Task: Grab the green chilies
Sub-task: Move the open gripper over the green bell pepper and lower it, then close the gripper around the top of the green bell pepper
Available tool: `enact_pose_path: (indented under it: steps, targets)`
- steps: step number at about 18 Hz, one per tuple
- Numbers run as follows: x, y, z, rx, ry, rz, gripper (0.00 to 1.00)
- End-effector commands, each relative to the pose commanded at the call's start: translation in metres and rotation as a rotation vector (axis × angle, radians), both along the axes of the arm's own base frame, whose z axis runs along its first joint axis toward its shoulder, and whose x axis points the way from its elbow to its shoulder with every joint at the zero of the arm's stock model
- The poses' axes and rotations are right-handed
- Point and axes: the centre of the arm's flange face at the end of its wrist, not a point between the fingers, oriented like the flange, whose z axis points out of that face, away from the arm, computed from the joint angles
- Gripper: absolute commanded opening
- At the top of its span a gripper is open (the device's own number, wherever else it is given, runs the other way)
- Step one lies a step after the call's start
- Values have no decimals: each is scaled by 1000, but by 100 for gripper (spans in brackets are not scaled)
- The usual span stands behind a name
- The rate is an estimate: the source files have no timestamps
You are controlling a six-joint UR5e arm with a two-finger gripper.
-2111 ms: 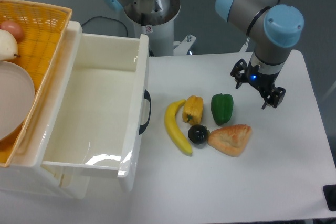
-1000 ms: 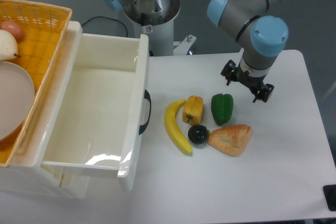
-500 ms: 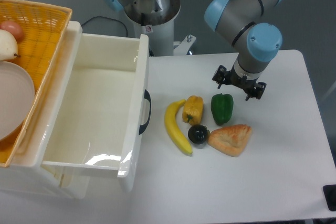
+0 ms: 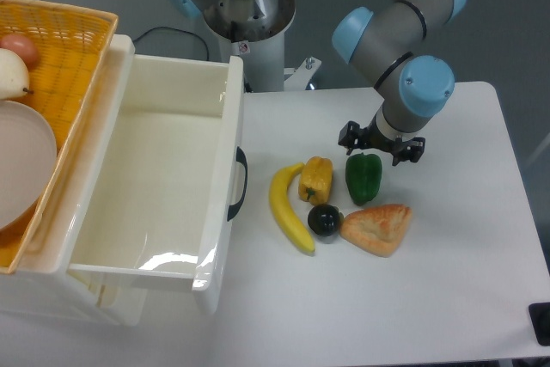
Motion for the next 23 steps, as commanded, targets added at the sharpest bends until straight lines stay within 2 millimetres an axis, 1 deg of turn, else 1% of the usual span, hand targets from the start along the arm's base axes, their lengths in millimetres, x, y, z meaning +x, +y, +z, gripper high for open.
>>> enact_pose_path:
  steps: [4, 7, 15, 21, 23]
  targets:
    - [0, 0, -1, -1, -1, 3, 100]
    - [1, 2, -9, -10, -12, 16, 100]
    - [2, 6, -15, -14, -19, 10, 100]
    - [2, 8, -20, -15, -22, 7, 92]
    - [5, 12, -24, -14, -19, -4, 89]
